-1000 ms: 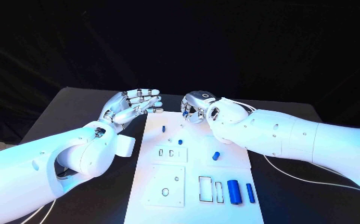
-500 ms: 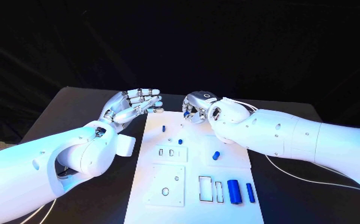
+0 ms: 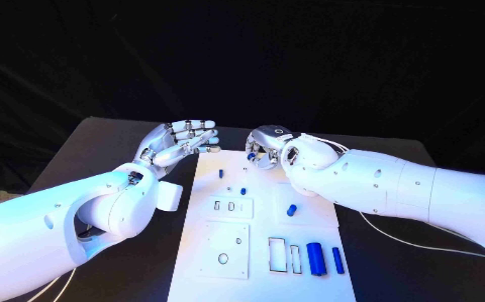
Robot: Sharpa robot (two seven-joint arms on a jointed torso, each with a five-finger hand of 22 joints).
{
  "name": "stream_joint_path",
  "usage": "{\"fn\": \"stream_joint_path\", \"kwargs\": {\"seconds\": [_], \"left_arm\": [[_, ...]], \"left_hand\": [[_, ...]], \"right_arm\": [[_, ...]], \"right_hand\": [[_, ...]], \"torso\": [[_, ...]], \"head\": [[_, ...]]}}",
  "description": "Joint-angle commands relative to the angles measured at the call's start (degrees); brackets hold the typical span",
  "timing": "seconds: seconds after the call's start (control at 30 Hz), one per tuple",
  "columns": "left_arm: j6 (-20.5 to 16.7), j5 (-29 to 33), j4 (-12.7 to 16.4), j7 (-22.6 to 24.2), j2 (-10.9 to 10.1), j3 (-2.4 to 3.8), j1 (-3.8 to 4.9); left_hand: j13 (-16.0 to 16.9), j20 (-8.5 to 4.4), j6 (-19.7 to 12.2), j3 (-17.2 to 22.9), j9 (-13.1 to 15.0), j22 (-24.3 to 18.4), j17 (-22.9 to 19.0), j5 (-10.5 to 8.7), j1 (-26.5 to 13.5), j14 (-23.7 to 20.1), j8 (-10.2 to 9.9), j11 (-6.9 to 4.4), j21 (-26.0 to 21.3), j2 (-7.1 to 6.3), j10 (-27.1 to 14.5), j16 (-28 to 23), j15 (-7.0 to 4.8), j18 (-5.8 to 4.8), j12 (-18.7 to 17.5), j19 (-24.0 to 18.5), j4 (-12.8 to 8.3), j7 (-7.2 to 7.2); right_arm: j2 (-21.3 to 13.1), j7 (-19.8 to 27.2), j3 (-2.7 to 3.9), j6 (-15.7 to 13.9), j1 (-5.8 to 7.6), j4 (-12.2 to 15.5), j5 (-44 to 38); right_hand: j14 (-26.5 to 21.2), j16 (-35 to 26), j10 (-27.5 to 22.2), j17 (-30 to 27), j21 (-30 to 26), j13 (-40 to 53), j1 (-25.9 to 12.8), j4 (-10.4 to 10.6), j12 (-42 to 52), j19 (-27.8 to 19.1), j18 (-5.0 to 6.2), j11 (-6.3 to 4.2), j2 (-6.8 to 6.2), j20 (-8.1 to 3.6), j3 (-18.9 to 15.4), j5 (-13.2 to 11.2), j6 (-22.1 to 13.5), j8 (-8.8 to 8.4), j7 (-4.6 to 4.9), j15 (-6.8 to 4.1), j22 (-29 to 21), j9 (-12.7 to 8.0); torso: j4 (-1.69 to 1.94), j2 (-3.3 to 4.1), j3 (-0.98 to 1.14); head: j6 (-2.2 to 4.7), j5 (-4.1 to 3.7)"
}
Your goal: Assemble the parts on the task board
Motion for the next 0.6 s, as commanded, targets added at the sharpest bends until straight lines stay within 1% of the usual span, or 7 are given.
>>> {"fn": "stream_joint_path", "kwargs": {"seconds": [0.03, 0.2, 0.33, 0.4, 0.53, 0.57, 0.6], "left_arm": [[0.6, -0.1, 0.1, 0.3, 0.1, 0.05, 0.08], [0.6, -0.1, 0.0, 0.2, 0.1, 0.05, 0.08], [0.6, -0.1, 0.0, 0.2, 0.1, 0.05, 0.08], [0.6, -0.1, 0.0, 0.2, 0.1, 0.05, 0.08], [0.6, -0.1, 0.0, 0.2, 0.0, 0.05, 0.08], [0.6, -0.1, 0.0, 0.2, 0.0, 0.05, 0.08], [0.6, -0.1, 0.0, 0.2, 0.0, 0.05, 0.08]], "left_hand": [[-0.1, -0.18, 0.5, 0.3, 0.0, 0.1, 0.1, 0.09, 0.3, 0.4, -0.2, 0.14, 0.4, -0.08, 0.2, 0.2, -0.09, 0.58, -0.4, 0.1, 0.1, 3.27], [-0.1, -0.18, 0.5, 0.3, 0.0, 0.1, 0.1, 0.09, 0.3, 0.4, -0.2, 0.14, 0.4, -0.08, 0.2, 0.2, -0.09, 0.58, -0.4, 0.1, 0.1, 3.27], [-0.1, -0.18, 0.5, 0.3, 0.0, 0.1, 0.1, 0.09, 0.3, 0.4, -0.2, 0.14, 0.4, -0.08, 0.2, 0.2, -0.09, 0.58, -0.4, 0.1, 0.1, 3.27], [-0.1, -0.17, 0.5, 0.7, -0.1, 0.1, 0.2, 0.09, -0.1, 0.4, -0.3, 0.16, 0.5, -0.31, 0.3, 0.2, -0.06, 0.57, -0.6, 0.0, 0.0, 3.29], [-0.1, -0.17, 0.5, 0.7, -0.1, 0.1, 0.2, 0.09, -0.1, 0.4, -0.3, 0.16, 0.5, -0.31, 0.3, 0.2, -0.06, 0.57, -0.6, 0.0, 0.0, 3.29], [-0.1, -0.17, 0.5, 0.7, -0.1, 0.1, 0.2, 0.09, -0.1, 0.4, -0.3, 0.16, 0.5, -0.31, 0.3, 0.2, -0.06, 0.57, -0.6, 0.0, 0.0, 3.29], [-0.1, -0.17, 0.5, 0.7, -0.1, 0.1, 0.2, 0.09, -0.1, 0.4, -0.3, 0.16, 0.5, -0.31, 0.3, 0.2, -0.06, 0.57, -0.6, 0.0, 0.0, 3.29]], "right_arm": [[0.0, 0.0, -0.21, 1.3, -0.33, 0.1, -0.6], [0.0, 0.0, -0.21, 0.8, -0.34, 0.1, -0.6], [0.2, -0.1, -0.21, 1.0, -0.35, -0.1, -0.5], [0.3, -0.4, -0.21, 1.4, -0.35, -0.2, -0.6], [0.5, -0.9, -0.21, 1.9, -0.35, -0.6, -0.6], [0.6, -1.0, -0.21, 1.9, -0.35, -0.7, -0.6], [0.6, -1.0, -0.21, 1.9, -0.35, -0.7, -0.6]], "right_hand": [[1.3, 0.0, 0.0, -0.1, -0.3, 1.2, -0.6, 0.0, 0.4, -0.1, -0.69, -0.35, -0.14, 0.16, -0.1, 0.4, -0.4, -0.07, 0.01, -0.19, 5.2, 0.1], [1.3, 0.0, 0.0, -0.2, -0.3, 1.2, -0.7, 0.0, 0.4, -0.2, -0.66, -0.35, -0.23, 0.17, -0.1, 0.5, -0.4, -0.09, 0.02, -0.19, 5.1, 0.2], [1.2, 0.0, -0.3, -0.4, -0.5, 1.2, -1.1, 0.1, 0.3, -0.3, -0.61, -0.28, -0.51, 0.21, -0.2, 0.5, -0.7, -0.24, 0.09, -0.14, 4.9, 0.3], [1.2, -0.1, -0.4, -0.5, -0.5, 1.2, -1.1, 0.1, 0.3, -0.4, -0.59, -0.24, -0.57, 0.23, -0.2, 0.5, -0.9, -0.30, 0.11, -0.11, 4.8, 0.3], [0.7, -1.0, -1.5, -2.1, -1.5, 1.0, -1.8, 0.4, 0.2, -1.4, -0.25, 0.16, -1.11, 0.46, 0.0, -0.1, -2.1, -1.08, 0.55, 0.19, 3.4, 0.4], [0.2, -1.9, -2.8, -3.5, -2.4, 0.8, -2.3, 0.6, 0.1, -2.4, 0.06, 0.46, -1.62, 0.66, 0.1, -0.8, -3.3, -1.90, 0.94, 0.53, 2.0, 0.2], [-0.2, -2.8, -4.2, -4.9, -3.3, 0.5, -2.6, 0.8, 0.2, -3.4, 0.36, 0.87, -2.15, 0.91, 0.2, -1.5, -4.1, -2.52, 1.13, 0.77, 0.7, 0.0]], "torso": [[-0.03, 0.04, 0.00], [0.01, 0.02, -0.02], [0.02, 0.03, -0.03], [0.00, 0.02, -0.03], [0.00, 0.02, -0.06], [0.02, 0.03, -0.05], [0.02, 0.03, -0.06]], "head": [[0.04, 0.01], [0.07, 0.01], [0.09, 0.03], [0.27, 0.06], [0.32, -0.02], [0.32, -0.03], [0.32, -0.03]]}}
